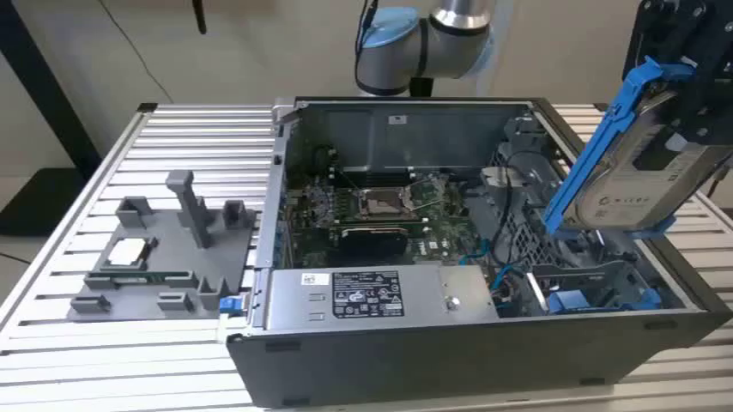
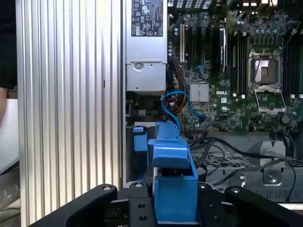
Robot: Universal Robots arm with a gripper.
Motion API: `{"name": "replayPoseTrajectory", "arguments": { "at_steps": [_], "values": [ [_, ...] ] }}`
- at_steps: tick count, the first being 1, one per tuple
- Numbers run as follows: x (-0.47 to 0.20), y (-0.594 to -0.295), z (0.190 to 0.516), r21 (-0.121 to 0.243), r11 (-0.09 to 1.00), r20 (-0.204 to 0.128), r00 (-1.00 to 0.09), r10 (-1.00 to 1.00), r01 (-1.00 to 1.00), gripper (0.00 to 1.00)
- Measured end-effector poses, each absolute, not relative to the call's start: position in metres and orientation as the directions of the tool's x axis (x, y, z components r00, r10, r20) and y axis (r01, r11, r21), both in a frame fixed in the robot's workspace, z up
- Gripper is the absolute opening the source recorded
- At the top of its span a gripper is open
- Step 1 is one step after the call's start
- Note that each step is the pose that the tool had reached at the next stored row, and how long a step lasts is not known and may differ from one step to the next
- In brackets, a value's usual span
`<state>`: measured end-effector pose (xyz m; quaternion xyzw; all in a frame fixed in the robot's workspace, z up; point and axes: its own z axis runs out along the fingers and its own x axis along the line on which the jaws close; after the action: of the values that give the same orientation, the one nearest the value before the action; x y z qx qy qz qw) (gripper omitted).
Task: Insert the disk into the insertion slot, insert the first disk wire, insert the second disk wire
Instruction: 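Insert the disk into the insertion slot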
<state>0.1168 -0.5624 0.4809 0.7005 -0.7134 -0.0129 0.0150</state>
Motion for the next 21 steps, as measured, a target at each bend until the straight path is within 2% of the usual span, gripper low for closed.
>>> {"name": "replayPoseTrajectory", "arguments": {
  "at_steps": [11, 21],
  "values": [
    [0.1168, -0.5624, 0.4805, 0.038, 0.018, 0.003, -0.018, -1.000, -0.999, 0.33],
    [0.1158, -0.5631, 0.4711, 0.011, 0.019, 0.006, -0.019, -1.000, -1.000, 0.33]
  ]
}}
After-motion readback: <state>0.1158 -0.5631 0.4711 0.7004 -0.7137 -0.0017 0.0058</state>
